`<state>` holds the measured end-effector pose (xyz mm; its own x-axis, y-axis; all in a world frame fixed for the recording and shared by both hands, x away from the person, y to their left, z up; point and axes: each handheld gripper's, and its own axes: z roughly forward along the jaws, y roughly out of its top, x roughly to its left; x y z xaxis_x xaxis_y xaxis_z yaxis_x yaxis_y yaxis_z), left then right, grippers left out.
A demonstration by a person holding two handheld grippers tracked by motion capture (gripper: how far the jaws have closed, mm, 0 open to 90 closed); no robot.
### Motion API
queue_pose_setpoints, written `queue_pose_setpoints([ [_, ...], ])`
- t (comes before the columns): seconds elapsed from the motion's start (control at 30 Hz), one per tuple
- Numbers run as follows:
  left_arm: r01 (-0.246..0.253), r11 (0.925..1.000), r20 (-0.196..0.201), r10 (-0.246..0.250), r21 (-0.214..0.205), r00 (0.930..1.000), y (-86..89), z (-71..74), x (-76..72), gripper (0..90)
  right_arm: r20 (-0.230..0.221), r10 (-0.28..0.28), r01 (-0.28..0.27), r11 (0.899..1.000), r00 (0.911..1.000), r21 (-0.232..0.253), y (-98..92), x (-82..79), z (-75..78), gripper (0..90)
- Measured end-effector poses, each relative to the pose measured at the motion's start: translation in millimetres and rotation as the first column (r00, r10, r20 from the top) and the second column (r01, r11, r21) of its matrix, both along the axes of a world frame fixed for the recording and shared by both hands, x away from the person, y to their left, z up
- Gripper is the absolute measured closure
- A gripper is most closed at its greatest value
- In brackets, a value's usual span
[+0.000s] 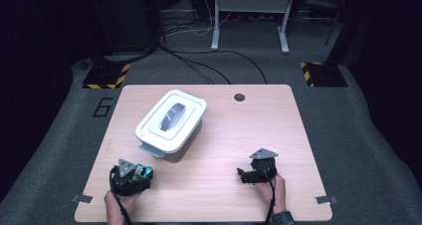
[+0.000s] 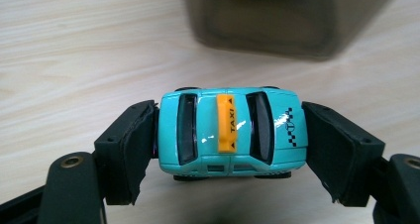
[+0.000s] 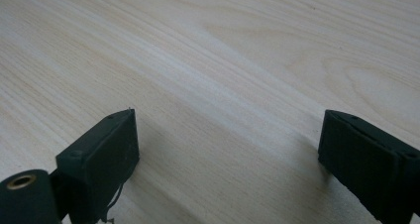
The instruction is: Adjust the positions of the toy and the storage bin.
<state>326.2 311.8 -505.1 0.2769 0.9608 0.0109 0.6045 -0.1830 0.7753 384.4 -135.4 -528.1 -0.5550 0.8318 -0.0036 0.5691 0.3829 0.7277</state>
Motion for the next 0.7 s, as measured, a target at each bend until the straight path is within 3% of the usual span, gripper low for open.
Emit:
queue_pose_setpoints([
  [0.1,-0.029,0.9996,0.004,0.029,0.006,0.9996,13.3,3.4,5.3,24.3,0.0,0.0,0.0,1.0,1.0,0.0,-0.1,0.1,0.0,7.8],
  [0.23,-0.054,0.9983,-0.022,0.054,0.021,0.9983,32.2,6.1,15.7,24.3,-0.001,0.0,0.0,1.0,1.0,0.0,-0.1,0.1,0.0,7.8],
  [0.7,-0.121,0.9921,-0.082,0.123,0.032,0.989,66.8,0.4,45.2,24.3,-0.001,0.001,-0.001,1.0,1.0,-0.001,-0.2,0.3,0.0,7.8],
])
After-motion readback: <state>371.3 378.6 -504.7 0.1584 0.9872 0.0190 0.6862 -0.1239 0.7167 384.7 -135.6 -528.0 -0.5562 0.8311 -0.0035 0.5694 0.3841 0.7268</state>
